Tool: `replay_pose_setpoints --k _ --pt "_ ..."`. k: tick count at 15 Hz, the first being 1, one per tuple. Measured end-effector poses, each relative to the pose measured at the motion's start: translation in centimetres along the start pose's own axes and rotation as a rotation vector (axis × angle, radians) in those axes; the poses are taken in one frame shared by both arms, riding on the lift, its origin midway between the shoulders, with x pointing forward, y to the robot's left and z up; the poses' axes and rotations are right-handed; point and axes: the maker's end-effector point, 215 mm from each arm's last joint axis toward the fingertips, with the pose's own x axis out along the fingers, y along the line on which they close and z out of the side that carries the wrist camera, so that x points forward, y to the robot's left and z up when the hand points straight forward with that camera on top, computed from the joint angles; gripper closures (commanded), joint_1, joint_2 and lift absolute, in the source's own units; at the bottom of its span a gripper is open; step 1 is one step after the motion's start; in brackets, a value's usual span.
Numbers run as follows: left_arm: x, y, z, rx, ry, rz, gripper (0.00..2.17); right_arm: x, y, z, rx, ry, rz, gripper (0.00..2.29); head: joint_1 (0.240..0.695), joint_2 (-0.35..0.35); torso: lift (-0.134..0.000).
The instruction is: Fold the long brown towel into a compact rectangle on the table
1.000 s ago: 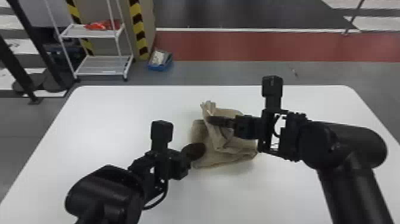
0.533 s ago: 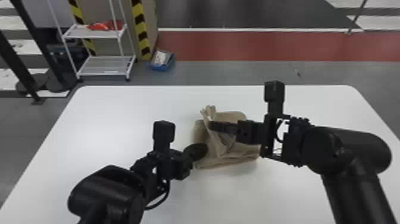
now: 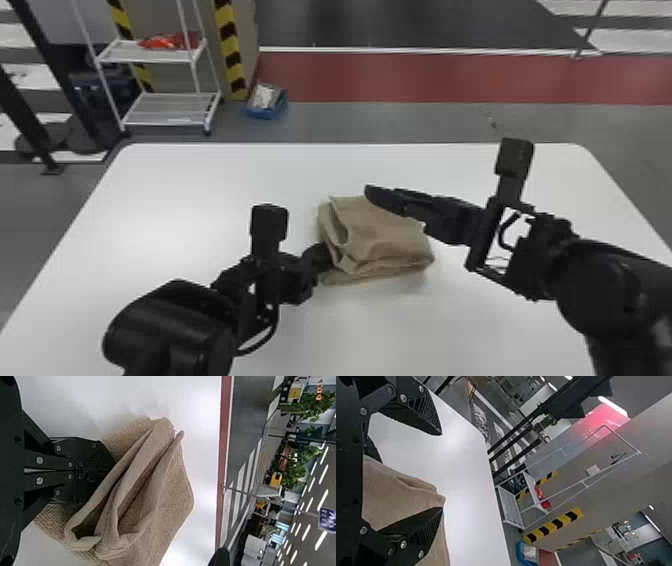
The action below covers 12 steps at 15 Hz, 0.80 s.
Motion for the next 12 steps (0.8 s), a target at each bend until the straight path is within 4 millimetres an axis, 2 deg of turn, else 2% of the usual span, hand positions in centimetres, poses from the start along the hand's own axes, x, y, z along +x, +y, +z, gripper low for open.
replay_pose_setpoints --k 1,3,4,5,7,9,12 --pt "0.0 -0.1 0.0 0.000 0.000 -0.001 2.07 -1.7 -1.1 -0.1 -0.006 -0.004 -0.028 0.37 0.695 -0.061 -0.124" --pt "0.0 0.0 0.0 0.000 0.000 -0.001 2.07 -5.2 -2.8 -0.5 -0.006 -0.015 -0.057 1.60 0.695 -0.094 -0.124" --pt "0.0 0.0 0.1 0.000 -0.001 0.001 2.07 -6.9 -3.5 -0.6 -0.011 -0.021 -0.069 2.06 0.695 -0.107 -0.124" --pt "0.1 0.0 0.1 -0.001 -0.002 0.004 2.07 -8.6 -4.0 -1.0 -0.016 -0.018 -0.081 2.24 0.695 -0.123 -0.124" --pt "0.1 0.0 0.1 0.000 -0.002 0.007 2.07 -10.8 -4.7 -2.3 -0.018 0.003 -0.086 2.24 0.695 -0.156 -0.124" --pt "0.1 0.0 0.1 0.000 -0.003 0.010 2.07 -12.1 -5.5 -4.1 -0.012 0.027 -0.112 2.24 0.695 -0.169 -0.124" --pt "0.1 -0.2 0.2 0.001 -0.003 0.008 2.07 -12.0 -5.7 -6.7 -0.006 0.054 -0.113 2.24 0.695 -0.171 -0.124"
